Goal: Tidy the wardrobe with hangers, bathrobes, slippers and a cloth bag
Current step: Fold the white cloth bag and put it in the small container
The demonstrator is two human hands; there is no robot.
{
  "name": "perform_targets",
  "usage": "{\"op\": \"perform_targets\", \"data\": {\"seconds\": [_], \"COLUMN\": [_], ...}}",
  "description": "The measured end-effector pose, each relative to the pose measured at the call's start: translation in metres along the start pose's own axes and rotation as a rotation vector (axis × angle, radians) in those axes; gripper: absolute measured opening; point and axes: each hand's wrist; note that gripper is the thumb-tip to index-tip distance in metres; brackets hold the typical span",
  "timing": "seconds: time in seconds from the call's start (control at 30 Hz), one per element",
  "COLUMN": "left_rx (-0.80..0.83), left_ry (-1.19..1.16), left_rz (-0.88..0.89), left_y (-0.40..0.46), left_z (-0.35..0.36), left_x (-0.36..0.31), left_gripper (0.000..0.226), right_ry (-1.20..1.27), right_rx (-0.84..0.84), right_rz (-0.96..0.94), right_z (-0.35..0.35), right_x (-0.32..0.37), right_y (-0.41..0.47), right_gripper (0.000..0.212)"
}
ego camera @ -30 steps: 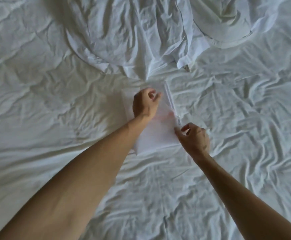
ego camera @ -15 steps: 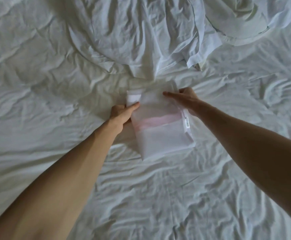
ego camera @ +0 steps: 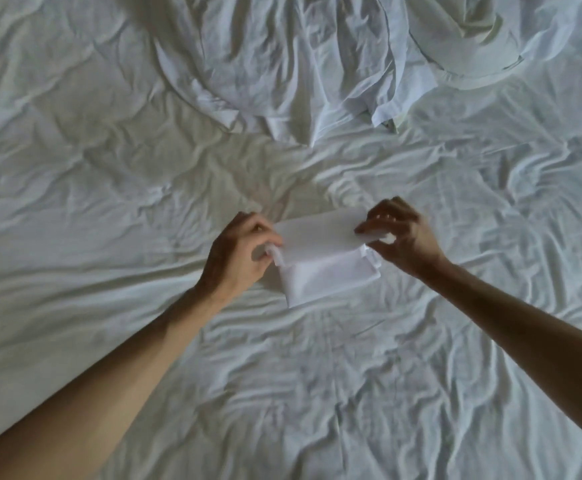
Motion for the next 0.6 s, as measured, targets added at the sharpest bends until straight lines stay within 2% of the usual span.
{"op": "perform_targets", "data": {"seconds": [0.1,0.2,0.27,0.37,0.43,0.53,0.6], "left_rx": [0.034,0.116,0.136,0.140,0.118,-0.012,-0.003], "left_ry": [0.112,0.156,0.146,0.016,-0.170,-0.225,-0.258], "left_rz": [0.084,0.131,0.080,-0.152,-0.416,-0.823,-0.985], "left_y": [-0.035,-0.063,-0.078,-0.085,-0.078,-0.057,-0.044], "left_z": [0.026,0.059,0.072,0.076,0.074,0.072,0.078], "left_x": [0.006,0.013,0.012,0.001,-0.014,-0.028,-0.027], "left_gripper": [0.030,0.016,0.015,0.018,0.016,0.042,0.063], "right_ry": [-0.137,-0.206,-0.179,-0.103,-0.049,-0.047,-0.004], "right_rx": [0.092,0.191,0.212,0.227,0.217,0.149,0.136], "right_rz": [-0.171,-0.179,-0.119,-0.016,0.186,0.673,0.916], "right_z": [0.018,0.043,0.052,0.050,0.044,0.040,0.040], "right_x": [-0.003,-0.009,-0.008,0.006,0.019,0.029,0.030], "right_y": [-0.040,-0.066,-0.074,-0.077,-0.072,-0.056,-0.046], "right_gripper": [0.014,0.029,0.025,0.015,0.026,0.042,0.057]}}
Point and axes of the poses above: each hand's wrist, its own y-axis towards the middle knuckle, its own z-axis out of the palm, x = y × z, and after that the axes turned 4 degrees about x, right-handed
